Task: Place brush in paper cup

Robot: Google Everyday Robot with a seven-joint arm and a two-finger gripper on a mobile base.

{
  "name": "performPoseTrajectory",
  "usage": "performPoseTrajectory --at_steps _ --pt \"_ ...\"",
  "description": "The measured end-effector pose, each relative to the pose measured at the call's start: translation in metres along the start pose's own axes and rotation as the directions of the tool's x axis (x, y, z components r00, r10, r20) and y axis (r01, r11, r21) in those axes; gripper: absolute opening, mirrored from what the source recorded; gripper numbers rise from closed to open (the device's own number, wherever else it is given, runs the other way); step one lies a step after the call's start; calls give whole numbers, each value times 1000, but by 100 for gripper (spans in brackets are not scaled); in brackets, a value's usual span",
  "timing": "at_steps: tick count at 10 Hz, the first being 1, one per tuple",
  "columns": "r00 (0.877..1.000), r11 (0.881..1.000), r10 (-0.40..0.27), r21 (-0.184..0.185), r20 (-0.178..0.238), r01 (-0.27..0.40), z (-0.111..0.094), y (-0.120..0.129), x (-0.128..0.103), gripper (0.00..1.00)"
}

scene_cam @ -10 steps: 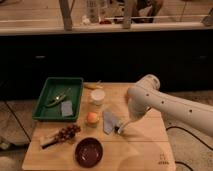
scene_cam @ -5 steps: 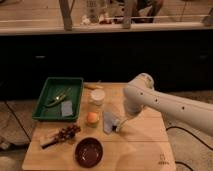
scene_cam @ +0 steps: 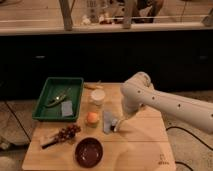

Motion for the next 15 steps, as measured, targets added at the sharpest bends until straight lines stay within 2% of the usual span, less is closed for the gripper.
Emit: performPoseTrajectory --at_steps 3,4,10,15 --pt "999 1000 30 -9 25 -30 12 5 9 73" --pt "999 999 37 -13 29 -36 15 7 11 79" --pt "996 997 66 -49 60 -63 38 15 20 80" --pt "993 993 98 -75 64 -93 58 23 26 80"
